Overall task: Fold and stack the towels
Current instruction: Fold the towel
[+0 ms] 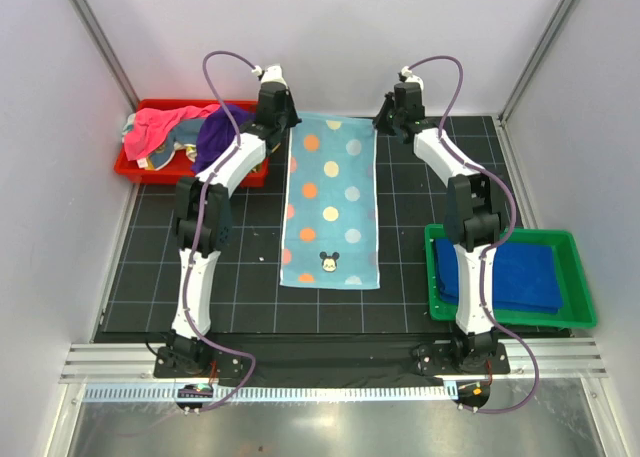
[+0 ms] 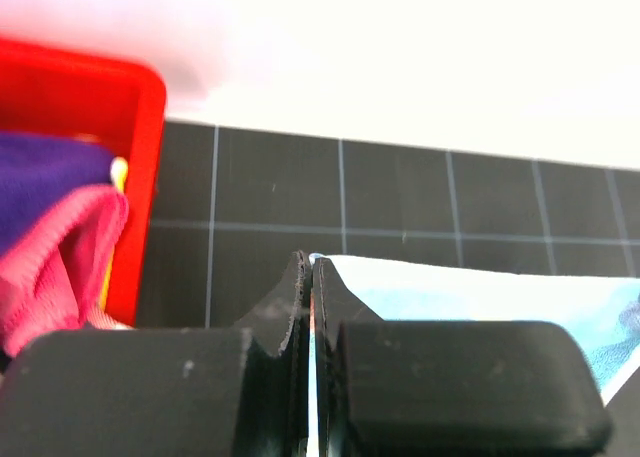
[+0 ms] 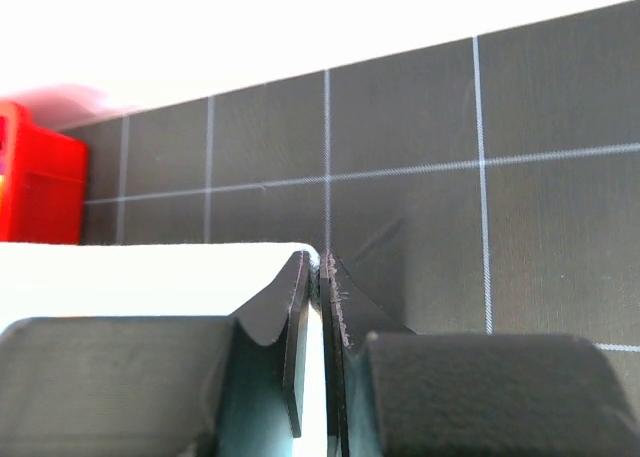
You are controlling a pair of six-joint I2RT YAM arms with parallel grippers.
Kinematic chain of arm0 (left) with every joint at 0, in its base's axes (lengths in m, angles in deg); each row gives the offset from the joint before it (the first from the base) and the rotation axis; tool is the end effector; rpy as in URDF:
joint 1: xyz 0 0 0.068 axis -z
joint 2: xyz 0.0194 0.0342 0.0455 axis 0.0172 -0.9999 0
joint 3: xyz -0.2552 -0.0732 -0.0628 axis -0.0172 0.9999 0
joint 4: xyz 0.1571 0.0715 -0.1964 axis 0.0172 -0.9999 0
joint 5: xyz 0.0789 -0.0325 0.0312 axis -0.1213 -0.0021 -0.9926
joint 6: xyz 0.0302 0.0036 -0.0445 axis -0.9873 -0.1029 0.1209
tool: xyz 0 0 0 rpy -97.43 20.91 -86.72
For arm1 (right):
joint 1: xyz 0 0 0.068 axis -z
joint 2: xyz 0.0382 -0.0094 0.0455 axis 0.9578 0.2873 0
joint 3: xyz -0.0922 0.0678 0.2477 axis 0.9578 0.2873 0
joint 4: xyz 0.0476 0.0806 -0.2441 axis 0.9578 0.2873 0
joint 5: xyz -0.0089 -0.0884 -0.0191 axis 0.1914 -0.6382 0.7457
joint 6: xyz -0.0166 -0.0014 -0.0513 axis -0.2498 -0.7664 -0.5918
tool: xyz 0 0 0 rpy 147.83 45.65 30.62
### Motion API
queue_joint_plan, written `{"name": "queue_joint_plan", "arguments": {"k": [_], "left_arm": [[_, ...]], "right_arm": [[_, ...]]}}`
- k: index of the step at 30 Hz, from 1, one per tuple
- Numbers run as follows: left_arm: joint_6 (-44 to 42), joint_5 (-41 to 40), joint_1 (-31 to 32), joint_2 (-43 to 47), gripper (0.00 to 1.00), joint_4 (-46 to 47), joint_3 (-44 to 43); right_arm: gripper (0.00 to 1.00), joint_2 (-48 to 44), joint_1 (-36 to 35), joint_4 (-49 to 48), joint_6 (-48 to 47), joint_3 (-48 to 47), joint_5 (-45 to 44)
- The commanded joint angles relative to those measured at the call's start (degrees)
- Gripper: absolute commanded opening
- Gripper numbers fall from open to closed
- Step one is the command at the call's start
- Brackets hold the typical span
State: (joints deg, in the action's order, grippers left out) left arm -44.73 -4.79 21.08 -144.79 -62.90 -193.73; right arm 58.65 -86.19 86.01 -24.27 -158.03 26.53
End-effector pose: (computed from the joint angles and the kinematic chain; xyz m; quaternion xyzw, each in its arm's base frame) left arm 0.5159 -0.1823 0.2641 -0.0816 0.8182 -0.1512 0.5487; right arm 0.5182 0.1180 0.2454 0.0983 0.8533 0.1627 0.4855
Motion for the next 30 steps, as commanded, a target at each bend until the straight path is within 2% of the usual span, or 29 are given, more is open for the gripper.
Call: {"name": "queue_joint_plan", "arguments": {"k": [1, 7, 12, 16, 21, 28, 30], "left_arm": [[-1.3, 0.1, -1.3, 2.9, 0.00, 4.0, -2.0], [-1.5, 2.7, -1.2, 8.9, 0.00, 4.7, 4.4], [-0.3, 6.1, -1.2, 16.7, 0.00, 8.0, 15.0], [1.4, 8.7, -1.0, 21.6, 0.00, 8.8, 21.7], [3.0, 8.5, 0.5, 27.9, 0.00, 10.3, 31.4], [6.5, 6.8, 1.8, 37.6, 0.00, 12.7, 48.8], [7.4, 6.7, 2.1, 40.2, 0.00, 12.9, 51.1]], "right_arm": [[0.01, -6.7, 0.6, -3.3, -1.8, -2.2, -1.8], [0.01, -13.5, 0.6, -5.9, -1.5, 6.9, -0.9], [0.01, -19.9, 0.5, -7.7, -0.4, 15.7, 0.0], [0.01, -25.5, 0.2, -9.2, 0.6, 26.2, 2.8], [0.01, -33.6, -1.3, -12.3, 2.1, 37.1, 3.2], [0.01, -44.2, -4.6, -12.0, 3.7, 51.4, 1.8], [0.01, -47.4, -5.5, -12.2, 4.3, 54.0, 1.3]]}}
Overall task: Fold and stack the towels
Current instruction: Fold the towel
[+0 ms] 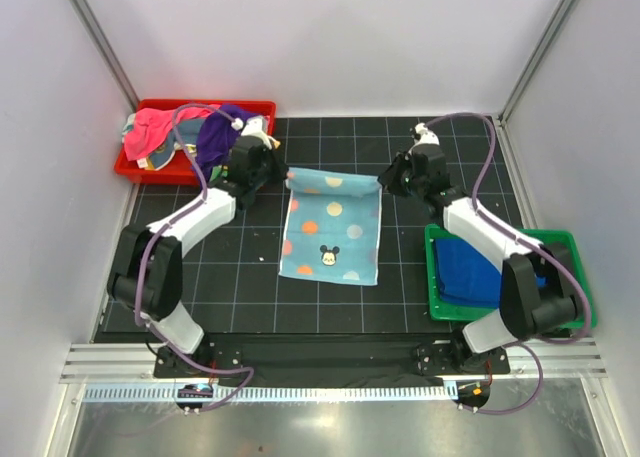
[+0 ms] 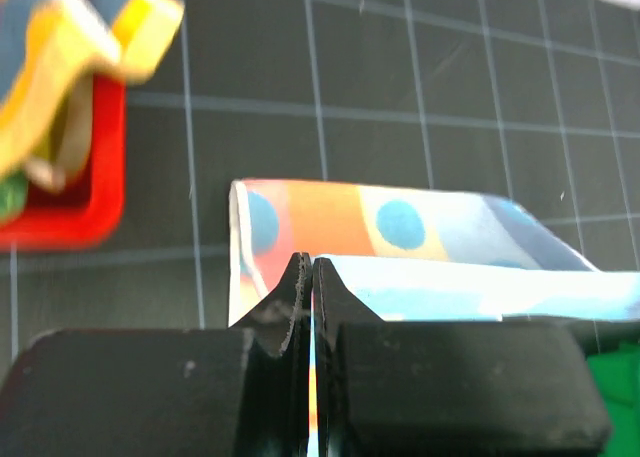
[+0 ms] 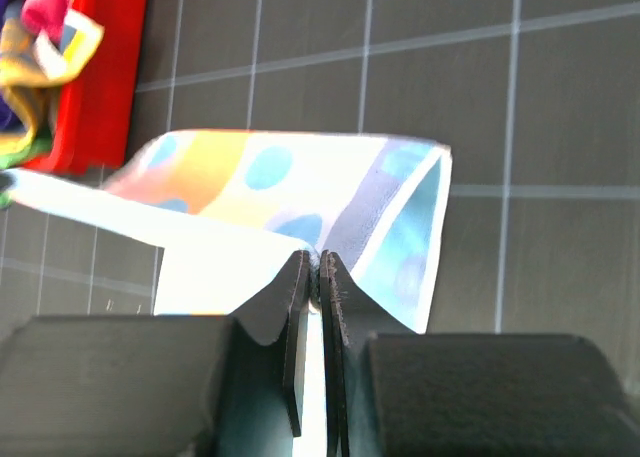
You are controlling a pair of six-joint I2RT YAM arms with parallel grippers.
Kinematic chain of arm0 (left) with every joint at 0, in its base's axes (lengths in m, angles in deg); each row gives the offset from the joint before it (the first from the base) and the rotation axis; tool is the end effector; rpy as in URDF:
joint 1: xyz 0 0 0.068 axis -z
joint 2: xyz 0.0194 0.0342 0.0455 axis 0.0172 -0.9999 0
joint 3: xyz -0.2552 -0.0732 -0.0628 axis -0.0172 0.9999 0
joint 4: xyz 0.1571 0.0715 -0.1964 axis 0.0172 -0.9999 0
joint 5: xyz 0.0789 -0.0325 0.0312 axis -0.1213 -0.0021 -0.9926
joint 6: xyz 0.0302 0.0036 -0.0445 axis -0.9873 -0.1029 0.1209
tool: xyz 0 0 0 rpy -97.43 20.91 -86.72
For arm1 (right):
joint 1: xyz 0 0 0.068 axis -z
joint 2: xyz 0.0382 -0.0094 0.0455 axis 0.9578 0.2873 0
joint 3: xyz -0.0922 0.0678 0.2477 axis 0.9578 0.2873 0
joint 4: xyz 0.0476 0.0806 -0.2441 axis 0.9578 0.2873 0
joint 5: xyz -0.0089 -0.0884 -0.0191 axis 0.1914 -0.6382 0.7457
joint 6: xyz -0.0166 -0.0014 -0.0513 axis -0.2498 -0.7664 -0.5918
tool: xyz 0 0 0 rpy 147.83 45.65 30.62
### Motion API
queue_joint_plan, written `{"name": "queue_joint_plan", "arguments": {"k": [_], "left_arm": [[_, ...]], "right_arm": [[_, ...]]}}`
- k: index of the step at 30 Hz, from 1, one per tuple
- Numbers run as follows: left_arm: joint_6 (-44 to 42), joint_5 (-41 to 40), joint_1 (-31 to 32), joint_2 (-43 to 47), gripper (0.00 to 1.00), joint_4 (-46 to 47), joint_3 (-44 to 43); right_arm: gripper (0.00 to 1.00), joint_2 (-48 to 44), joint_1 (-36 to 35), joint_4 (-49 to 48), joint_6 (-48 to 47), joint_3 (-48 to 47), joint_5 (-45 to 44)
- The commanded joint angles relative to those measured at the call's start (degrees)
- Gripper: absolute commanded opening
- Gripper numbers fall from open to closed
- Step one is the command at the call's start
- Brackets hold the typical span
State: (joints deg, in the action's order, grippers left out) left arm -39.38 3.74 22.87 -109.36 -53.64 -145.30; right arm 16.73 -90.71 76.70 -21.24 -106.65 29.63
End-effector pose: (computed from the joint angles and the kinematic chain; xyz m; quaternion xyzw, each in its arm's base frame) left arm 0.3610 -0.1442 0.2644 -0.0662 0.8392 -0.2289 0.4888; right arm 0.3277 0.1042 0.2608 0.0735 0.8564 0.2153 0.4635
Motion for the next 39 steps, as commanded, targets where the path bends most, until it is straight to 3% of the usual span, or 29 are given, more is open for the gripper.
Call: {"name": "queue_joint_plan", "arguments": {"k": [1, 15, 39], "left_arm": [[2.3, -2.1, 0.6, 5.6, 0.00, 3.5, 3.9], [5.3, -4.3, 4.4, 16.8, 0.00, 3.7, 19.2], [7.5, -9.7, 10.6, 26.8, 0.00, 1.2, 28.7]], "right_arm": [[0.01, -6.7, -2.0, -2.8, 1.7, 4.9, -2.0], [0.01, -16.7, -9.4, -1.7, 5.3, 17.4, -8.5], [0.01, -26.2, -15.8, 1.8, 9.0, 25.1, -12.5]]}}
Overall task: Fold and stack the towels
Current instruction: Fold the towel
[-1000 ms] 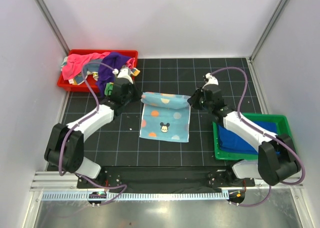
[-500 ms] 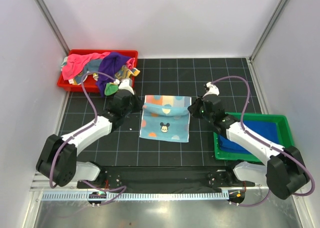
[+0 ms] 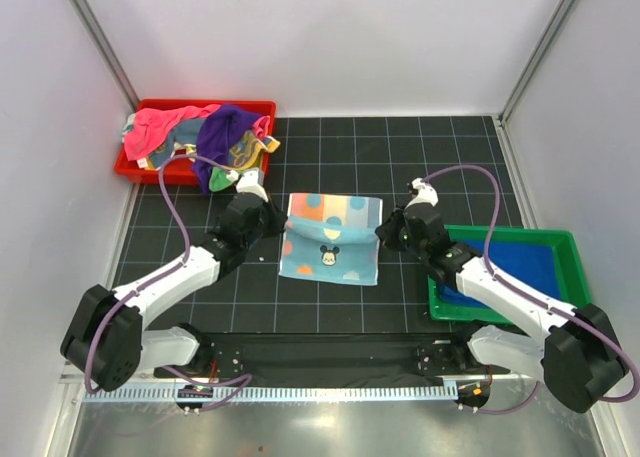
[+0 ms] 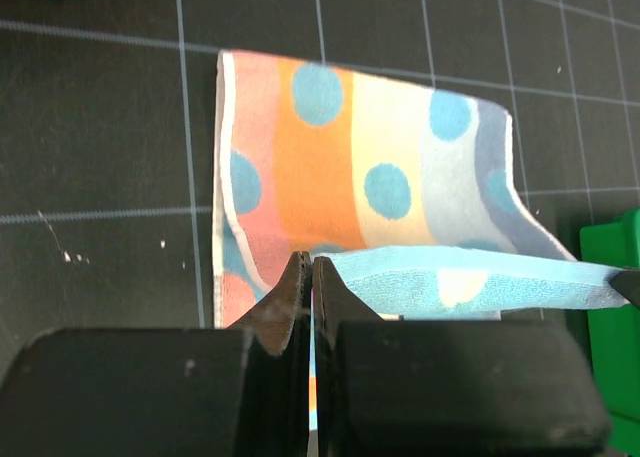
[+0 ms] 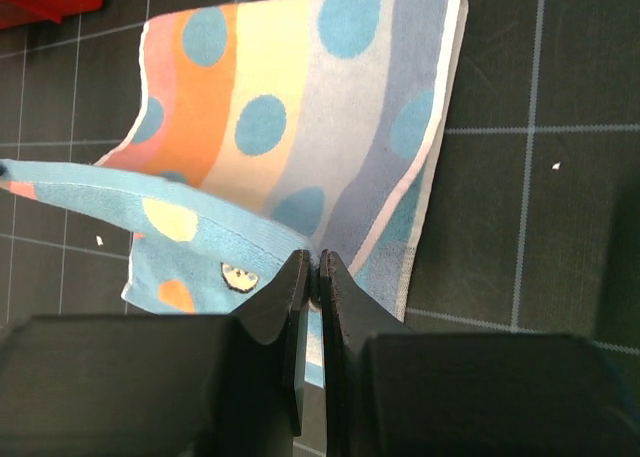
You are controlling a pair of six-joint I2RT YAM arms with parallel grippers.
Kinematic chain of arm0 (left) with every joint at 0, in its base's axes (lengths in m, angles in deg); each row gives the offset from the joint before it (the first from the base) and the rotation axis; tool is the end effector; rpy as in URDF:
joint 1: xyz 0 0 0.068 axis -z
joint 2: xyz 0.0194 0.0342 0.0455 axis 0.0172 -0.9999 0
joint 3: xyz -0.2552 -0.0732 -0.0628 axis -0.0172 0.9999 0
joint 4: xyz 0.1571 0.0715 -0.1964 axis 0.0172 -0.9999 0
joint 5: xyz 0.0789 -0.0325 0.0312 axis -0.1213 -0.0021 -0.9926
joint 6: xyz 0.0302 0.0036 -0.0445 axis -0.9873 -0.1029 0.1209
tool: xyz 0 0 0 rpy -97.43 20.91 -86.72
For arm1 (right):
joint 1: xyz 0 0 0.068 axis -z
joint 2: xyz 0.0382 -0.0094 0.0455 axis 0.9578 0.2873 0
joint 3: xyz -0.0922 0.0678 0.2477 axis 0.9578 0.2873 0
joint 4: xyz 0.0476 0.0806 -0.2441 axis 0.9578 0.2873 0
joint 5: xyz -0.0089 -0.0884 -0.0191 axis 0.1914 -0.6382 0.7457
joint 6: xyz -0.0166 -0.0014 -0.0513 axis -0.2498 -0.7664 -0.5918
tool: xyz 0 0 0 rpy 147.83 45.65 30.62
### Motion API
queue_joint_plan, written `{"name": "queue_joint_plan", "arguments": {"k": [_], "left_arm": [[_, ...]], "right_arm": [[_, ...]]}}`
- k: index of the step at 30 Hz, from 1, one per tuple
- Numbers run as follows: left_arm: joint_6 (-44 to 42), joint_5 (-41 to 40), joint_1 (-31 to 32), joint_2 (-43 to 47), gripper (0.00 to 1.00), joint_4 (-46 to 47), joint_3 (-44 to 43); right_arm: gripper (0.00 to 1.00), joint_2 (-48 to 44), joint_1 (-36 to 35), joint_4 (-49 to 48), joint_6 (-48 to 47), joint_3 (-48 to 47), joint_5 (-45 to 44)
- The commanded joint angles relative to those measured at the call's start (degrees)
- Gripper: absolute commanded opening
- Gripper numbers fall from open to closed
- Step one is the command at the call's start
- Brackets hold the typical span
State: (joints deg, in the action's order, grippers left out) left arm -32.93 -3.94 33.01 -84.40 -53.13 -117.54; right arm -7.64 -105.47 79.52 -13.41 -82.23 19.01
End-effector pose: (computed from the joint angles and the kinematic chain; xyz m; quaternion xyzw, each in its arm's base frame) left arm 0.2315 -0.1383 0.2352 -0.0743 0.8476 -0.2394 0.4677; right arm 0.2004 0.1199 0.2258 0.0677 0.8680 0.2225 0.4388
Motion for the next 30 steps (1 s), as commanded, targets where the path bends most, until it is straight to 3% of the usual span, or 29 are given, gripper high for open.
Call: {"name": "queue_joint_plan", "arguments": {"k": [1, 30], "left_arm": [[1.2, -2.2, 0.7, 1.8, 0.00, 0.7, 1.2], [6.6, -4.3, 3.4, 2.8, 0.00, 1.0, 10.0]], "right_arm": [[0.01, -1.9, -1.3, -0.9, 1.4, 0.9, -2.0], [0.01, 0.6, -4.8, -2.1, 6.7, 7.8, -0.1]]}}
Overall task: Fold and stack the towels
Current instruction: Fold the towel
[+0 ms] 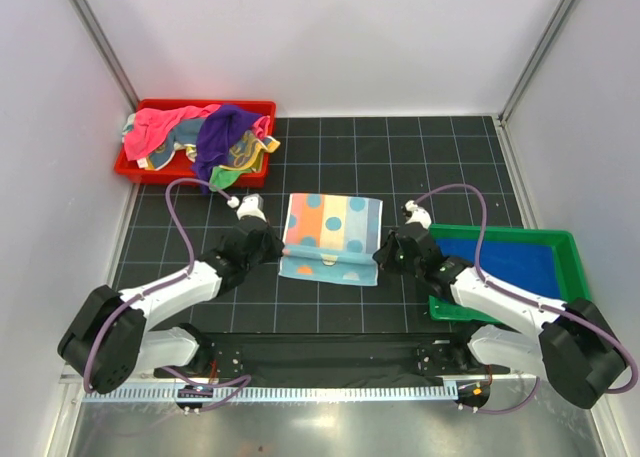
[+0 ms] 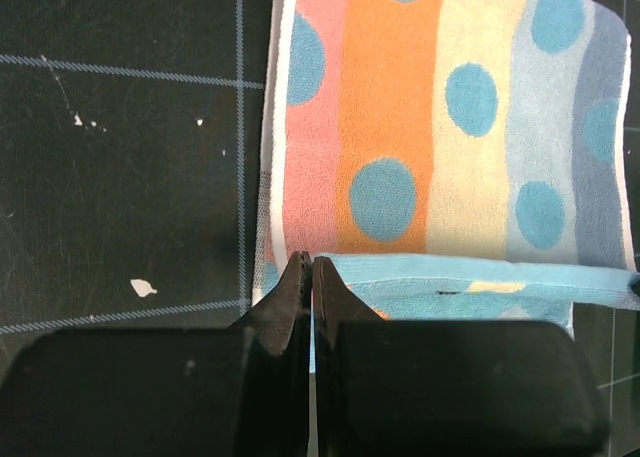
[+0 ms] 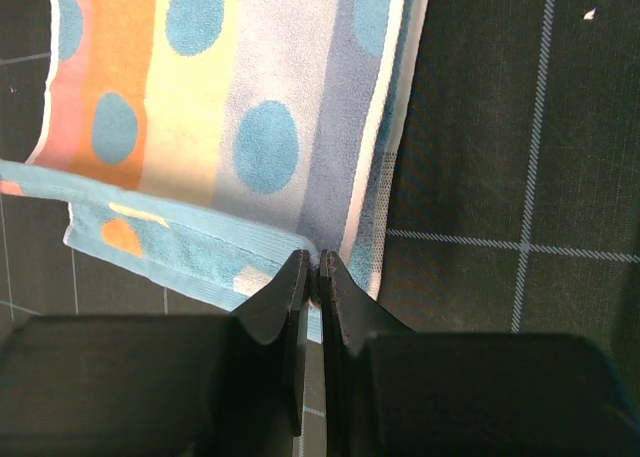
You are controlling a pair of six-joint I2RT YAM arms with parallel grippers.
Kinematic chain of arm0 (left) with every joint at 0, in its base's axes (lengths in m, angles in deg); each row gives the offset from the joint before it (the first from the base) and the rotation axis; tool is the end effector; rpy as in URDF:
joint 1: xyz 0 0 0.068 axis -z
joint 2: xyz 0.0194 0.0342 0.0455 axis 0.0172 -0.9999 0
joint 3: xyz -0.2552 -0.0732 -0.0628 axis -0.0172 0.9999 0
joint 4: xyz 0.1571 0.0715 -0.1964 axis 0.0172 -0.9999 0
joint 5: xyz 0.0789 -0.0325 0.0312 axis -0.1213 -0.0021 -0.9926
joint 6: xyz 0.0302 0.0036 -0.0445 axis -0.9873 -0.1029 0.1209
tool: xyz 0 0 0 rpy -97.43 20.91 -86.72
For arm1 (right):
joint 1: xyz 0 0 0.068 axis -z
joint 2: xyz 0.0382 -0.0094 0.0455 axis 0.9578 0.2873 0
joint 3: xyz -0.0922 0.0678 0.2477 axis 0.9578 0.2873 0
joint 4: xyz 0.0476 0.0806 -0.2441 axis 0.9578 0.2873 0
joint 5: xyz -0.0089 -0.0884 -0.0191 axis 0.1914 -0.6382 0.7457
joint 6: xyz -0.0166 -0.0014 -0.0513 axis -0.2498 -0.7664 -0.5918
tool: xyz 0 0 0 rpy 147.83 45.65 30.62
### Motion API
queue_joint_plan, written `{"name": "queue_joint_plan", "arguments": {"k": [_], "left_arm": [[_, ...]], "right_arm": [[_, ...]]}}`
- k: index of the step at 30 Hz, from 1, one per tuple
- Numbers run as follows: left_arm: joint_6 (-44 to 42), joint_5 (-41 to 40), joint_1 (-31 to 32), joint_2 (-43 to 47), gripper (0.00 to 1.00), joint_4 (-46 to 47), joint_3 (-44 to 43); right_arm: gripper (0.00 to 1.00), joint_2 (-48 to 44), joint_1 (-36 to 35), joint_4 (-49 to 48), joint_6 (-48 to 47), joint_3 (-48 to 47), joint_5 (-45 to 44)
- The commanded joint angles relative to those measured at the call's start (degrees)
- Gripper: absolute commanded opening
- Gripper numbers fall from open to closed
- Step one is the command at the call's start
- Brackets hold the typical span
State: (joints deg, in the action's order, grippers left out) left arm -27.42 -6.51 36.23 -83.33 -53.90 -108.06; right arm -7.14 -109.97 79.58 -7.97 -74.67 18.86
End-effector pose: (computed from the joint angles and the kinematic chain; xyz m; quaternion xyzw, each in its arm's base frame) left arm 0.2014 -0.1337 0.1845 -0.0981 0.8828 -0.2123 0.4073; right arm 0.1758 0.1242 0.1807 0.0722 0.8998 0.2171 0.3715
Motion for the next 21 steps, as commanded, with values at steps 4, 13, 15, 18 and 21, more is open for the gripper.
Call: {"name": "queue_joint_plan", "arguments": {"k": [4, 13, 15, 18, 21], "left_arm": [[1.6, -1.7, 0.3, 1.4, 0.00, 1.6, 1.2], [2.4, -1.7, 0.5, 1.6, 0.00, 1.9, 3.2], [2.1, -1.7, 0.5, 1.9, 0.00, 1.9, 3.3], [1.8, -1.9, 0.5, 2.7, 0.00, 1.2, 2.8], [1.4, -2.1, 0.5, 3.7, 0.00, 0.5, 2.1]], "right_arm": [[0.01, 0.1, -0.5, -2.2, 1.8, 1.4, 0.1], [0.02, -0.3, -0.6, -2.7, 2.5, 3.2, 1.0], [0.02, -0.8, -0.7, -2.6, 2.4, 3.4, 0.8], [0.02, -1.7, -0.7, -0.9, 1.7, 2.3, 0.2], [0.02, -2.8, -0.7, 1.3, 0.9, 0.5, -0.3]]}}
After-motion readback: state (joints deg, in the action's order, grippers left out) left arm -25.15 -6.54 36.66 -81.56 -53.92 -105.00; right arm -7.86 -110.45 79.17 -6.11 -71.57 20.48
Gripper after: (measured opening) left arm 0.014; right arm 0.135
